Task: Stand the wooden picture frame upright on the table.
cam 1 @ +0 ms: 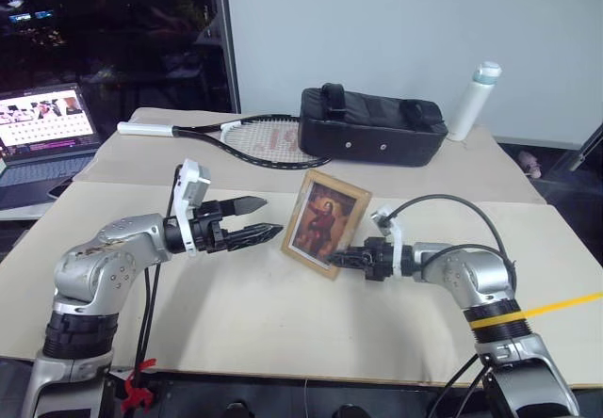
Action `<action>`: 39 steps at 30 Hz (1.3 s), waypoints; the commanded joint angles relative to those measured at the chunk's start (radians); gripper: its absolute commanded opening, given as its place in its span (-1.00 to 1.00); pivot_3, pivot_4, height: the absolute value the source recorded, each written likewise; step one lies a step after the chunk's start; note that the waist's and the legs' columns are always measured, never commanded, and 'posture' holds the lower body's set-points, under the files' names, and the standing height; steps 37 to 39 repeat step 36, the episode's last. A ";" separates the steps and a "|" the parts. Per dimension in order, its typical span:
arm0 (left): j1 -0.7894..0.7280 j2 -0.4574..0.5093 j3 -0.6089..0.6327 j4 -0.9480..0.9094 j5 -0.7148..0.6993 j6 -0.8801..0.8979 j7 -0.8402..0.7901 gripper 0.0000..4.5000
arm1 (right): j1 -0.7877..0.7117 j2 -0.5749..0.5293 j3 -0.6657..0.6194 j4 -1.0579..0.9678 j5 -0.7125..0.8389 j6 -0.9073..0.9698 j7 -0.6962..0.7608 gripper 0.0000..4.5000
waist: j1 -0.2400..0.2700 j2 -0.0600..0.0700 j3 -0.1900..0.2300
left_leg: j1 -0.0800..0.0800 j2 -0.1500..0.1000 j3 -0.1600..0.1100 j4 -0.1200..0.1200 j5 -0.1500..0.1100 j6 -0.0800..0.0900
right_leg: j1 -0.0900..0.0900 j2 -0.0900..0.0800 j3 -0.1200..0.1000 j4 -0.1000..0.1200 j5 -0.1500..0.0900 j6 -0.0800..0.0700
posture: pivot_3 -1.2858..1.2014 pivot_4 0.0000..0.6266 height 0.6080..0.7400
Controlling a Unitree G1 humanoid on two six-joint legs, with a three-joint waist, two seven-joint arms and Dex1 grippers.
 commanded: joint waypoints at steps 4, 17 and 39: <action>0.013 0.015 -0.019 0.032 0.064 -0.076 -0.034 1.00 | 0.015 -0.029 0.018 -0.080 0.002 0.026 0.041 0.23 | -0.002 0.000 0.000 | 0.000 0.000 0.000 0.000 0.000 0.000 | 0.000 0.000 0.000 0.000 0.000 0.001 | 0.03 -0.52 0.63; 0.067 0.033 -0.074 0.164 0.278 -0.274 -0.039 1.00 | 0.119 -0.182 -0.098 -0.212 0.068 0.061 0.109 0.99 | 0.004 0.000 0.000 | 0.000 0.000 0.000 0.000 0.000 0.000 | 0.000 0.000 0.000 -0.001 -0.001 0.001 | 0.03 -0.52 0.63; 0.194 0.028 -0.020 0.138 0.342 -0.259 0.083 1.00 | 0.531 -0.145 -0.350 -0.506 -0.055 -0.511 0.012 0.99 | -0.002 0.000 0.000 | 0.001 0.000 0.000 0.000 0.000 0.000 | 0.001 0.000 0.000 0.000 -0.002 0.002 | 0.03 -0.52 0.63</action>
